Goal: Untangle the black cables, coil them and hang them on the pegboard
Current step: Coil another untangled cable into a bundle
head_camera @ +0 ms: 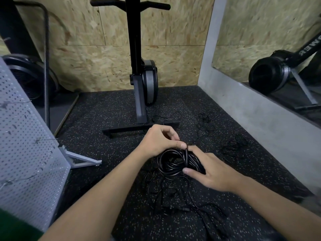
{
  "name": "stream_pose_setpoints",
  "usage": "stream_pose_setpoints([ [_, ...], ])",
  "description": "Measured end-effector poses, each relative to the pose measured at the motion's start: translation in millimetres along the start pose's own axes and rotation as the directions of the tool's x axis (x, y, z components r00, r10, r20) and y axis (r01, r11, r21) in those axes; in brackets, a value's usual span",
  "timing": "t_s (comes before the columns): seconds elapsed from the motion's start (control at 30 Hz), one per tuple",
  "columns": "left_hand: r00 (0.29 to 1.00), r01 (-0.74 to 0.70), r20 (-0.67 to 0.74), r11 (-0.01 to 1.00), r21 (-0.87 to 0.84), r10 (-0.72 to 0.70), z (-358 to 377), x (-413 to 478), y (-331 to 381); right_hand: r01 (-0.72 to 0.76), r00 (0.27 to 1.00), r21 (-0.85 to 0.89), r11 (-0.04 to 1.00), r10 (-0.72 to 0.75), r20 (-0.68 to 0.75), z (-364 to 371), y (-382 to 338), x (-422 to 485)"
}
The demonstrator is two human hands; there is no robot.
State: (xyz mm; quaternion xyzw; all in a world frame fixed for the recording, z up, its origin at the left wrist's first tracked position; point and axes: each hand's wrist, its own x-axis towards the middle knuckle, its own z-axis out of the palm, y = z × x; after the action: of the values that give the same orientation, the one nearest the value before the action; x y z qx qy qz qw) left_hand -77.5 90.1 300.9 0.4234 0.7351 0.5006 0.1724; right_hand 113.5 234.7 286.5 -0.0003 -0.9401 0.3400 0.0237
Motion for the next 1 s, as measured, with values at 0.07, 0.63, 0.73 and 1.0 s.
stream_pose_setpoints([
  [0.07,0.999,0.015,0.045,0.995,-0.1,-0.011,0.7,-0.4,-5.6,-0.003,1.0,0.014,1.0,0.003,-0.029,1.3,-0.2,0.6],
  [0.63,0.75,0.581,0.508,0.788,-0.202,-0.423,17.1,-12.3,-47.2,0.116,0.901,0.111,0.987,-0.058,-0.429,-3.0,0.2,7.8],
  [0.73,0.836,0.447,0.381,0.893,-0.053,-0.396,30.2,-10.4,-36.5,-0.026,0.88,0.098,0.995,0.069,-0.47,-10.9,19.7,14.6],
  [1.0,0.97,-0.145,0.241,0.784,0.604,-0.007,69.2,-23.6,35.3,-0.461,0.819,-0.263,0.847,0.292,-0.495,-24.1,78.3,13.8],
])
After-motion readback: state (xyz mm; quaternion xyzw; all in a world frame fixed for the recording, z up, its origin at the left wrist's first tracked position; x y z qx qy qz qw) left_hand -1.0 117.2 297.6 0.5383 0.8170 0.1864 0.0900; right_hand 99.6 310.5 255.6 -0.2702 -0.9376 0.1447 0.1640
